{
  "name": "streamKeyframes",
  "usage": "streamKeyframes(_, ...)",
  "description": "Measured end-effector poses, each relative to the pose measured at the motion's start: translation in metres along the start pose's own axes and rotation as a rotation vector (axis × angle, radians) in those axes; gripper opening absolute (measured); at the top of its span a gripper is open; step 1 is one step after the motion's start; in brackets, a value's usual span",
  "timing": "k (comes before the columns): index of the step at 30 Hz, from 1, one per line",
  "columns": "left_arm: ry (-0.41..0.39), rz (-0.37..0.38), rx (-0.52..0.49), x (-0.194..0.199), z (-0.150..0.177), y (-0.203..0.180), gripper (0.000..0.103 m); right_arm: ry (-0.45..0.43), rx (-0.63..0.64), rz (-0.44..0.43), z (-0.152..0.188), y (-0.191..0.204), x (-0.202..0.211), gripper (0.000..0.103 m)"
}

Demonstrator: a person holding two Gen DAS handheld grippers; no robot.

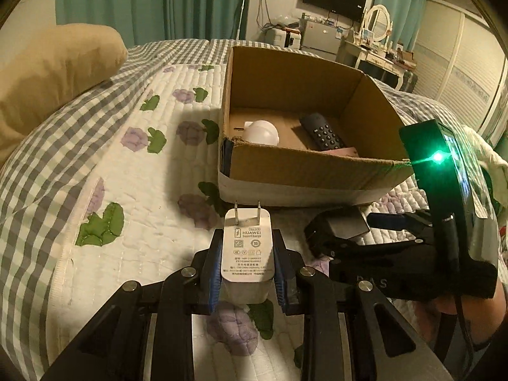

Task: Organize rigid objects
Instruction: 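Grasp the white adapter with left tool while right tool grasps the black power bank, then drop the adapter into the box with left tool while right tool drops the power bank in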

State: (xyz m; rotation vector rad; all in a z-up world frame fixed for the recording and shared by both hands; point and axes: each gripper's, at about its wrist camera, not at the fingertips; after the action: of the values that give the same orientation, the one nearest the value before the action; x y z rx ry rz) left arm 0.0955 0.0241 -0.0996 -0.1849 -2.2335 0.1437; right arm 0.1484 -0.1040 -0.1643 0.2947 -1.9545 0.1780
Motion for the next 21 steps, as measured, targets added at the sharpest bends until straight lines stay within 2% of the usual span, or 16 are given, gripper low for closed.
streamKeyframes(1,0.002,0.0,-0.004,-0.001,0.0,-0.002,0.028,0.005,-0.004,-0.01,0.0,-0.001,-0.001,0.076)
streamKeyframes(2,0.004,0.001,-0.009,-0.001,0.001,-0.003,0.028,0.009,-0.008,-0.028,0.0,-0.002,-0.002,0.067)
streamKeyframes(6,0.009,0.004,-0.027,0.0,0.002,-0.008,0.028,-0.009,-0.016,-0.035,0.004,-0.003,0.004,0.067)
streamKeyframes(10,-0.008,0.008,-0.05,0.009,-0.003,-0.013,0.028,-0.064,-0.005,-0.034,0.014,-0.003,0.029,0.067)
streamKeyframes(15,-0.07,0.024,-0.106,0.036,-0.024,-0.025,0.028,-0.179,0.024,0.006,0.019,-0.008,0.081,0.067)
streamKeyframes(21,-0.155,0.019,-0.187,0.061,-0.064,-0.048,0.028,-0.352,0.008,0.02,-0.002,-0.021,0.158,0.067)
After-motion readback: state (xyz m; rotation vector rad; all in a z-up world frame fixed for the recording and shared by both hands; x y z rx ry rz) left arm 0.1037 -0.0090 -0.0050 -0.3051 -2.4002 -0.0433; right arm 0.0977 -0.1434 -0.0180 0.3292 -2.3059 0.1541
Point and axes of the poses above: each gripper's, at about its wrist camera, not at the fingertips, and x roughly against the way its jaws point, y to its left, z to its underside, and after that the axes turned 7 degrees about z, right-handed
